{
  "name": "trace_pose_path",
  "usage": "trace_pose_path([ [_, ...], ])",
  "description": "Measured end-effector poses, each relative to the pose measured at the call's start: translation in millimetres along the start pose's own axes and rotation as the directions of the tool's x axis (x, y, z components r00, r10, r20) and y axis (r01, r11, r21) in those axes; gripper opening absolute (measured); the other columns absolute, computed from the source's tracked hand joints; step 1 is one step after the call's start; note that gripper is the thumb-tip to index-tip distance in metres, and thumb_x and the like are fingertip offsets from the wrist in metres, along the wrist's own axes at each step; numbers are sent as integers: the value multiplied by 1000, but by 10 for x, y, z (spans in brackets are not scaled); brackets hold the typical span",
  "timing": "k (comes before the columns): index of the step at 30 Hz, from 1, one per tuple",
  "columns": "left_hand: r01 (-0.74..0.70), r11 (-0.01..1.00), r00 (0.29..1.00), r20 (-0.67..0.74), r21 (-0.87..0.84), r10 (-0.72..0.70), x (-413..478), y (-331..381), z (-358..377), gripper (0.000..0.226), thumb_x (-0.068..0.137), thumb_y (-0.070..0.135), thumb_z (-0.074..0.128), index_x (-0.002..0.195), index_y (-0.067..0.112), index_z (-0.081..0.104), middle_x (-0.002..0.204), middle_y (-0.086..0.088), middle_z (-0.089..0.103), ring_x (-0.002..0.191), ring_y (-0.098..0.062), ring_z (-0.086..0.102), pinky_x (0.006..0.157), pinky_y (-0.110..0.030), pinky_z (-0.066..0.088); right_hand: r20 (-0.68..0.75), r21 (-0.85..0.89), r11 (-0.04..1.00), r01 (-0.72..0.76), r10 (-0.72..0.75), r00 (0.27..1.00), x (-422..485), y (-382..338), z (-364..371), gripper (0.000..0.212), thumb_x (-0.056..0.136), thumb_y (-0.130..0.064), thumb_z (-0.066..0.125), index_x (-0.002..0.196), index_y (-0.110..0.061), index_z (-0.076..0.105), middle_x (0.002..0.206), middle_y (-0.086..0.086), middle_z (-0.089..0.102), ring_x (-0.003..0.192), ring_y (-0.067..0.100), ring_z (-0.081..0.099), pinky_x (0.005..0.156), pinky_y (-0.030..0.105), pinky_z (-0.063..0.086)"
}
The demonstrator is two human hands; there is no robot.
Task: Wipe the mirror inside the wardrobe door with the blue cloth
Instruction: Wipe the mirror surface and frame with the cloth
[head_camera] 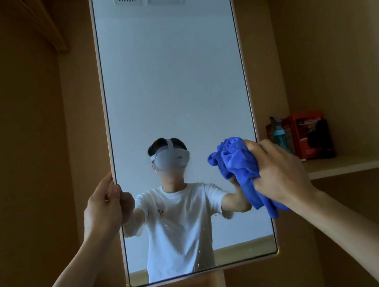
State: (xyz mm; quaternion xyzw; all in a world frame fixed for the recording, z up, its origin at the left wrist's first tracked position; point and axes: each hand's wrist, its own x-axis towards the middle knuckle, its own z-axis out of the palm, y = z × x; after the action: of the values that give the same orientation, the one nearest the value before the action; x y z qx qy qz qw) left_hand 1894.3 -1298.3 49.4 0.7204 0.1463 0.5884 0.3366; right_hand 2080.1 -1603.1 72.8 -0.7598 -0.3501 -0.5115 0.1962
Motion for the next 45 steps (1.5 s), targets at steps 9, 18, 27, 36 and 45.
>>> trace_pose_path([
  [9, -16, 998, 1000, -7, 54, 17, -44, 111, -46, 32, 107, 17, 45, 121, 44, 54, 71, 25, 61, 66, 16, 61, 54, -10, 39, -70, 284, 944, -170, 197, 978, 16, 40, 30, 17, 90, -35, 62, 102, -34, 50, 90, -15, 59, 76, 4, 62, 57, 29, 50],
  [18, -6, 999, 996, 84, 53, 1, -24, 111, -116, 38, 108, 20, 43, 143, 28, 54, 81, 10, 70, 67, 4, 65, 63, -16, 43, -125, 301, 870, -390, 441, 888, 351, -69, -3, 34, 93, -49, 56, 114, -22, 53, 95, -2, 64, 81, 24, 66, 69, 44, 57],
  [27, 11, 1000, 989, 149, -23, -7, 63, -63, -90, 33, 108, 25, 40, 135, 10, 53, 71, -5, 67, 63, -17, 59, 66, -35, 47, -192, 246, 860, -448, 496, 847, 375, -406, 62, 31, 91, -35, 61, 116, -17, 55, 103, 8, 63, 87, 34, 65, 71, 44, 55],
  [36, -23, 995, 978, 205, -97, 43, 103, -196, -89, 37, 108, 25, 33, 138, 29, 54, 72, -2, 63, 69, -17, 58, 71, -37, 45, -106, 245, 919, -310, 344, 933, 438, -1457, 153, 57, 82, -29, 68, 135, -18, 50, 107, 10, 55, 92, 38, 62, 70, 40, 49],
  [45, 42, 982, 968, 249, -183, 5, 92, -210, -123, 43, 109, 23, 33, 144, 42, 50, 74, 4, 59, 71, -13, 51, 76, -35, 43, -107, 180, 970, -162, 184, 977, 455, -2221, 313, 51, 81, -16, 66, 130, -9, 52, 100, 8, 55, 76, 27, 59, 57, 28, 33],
])
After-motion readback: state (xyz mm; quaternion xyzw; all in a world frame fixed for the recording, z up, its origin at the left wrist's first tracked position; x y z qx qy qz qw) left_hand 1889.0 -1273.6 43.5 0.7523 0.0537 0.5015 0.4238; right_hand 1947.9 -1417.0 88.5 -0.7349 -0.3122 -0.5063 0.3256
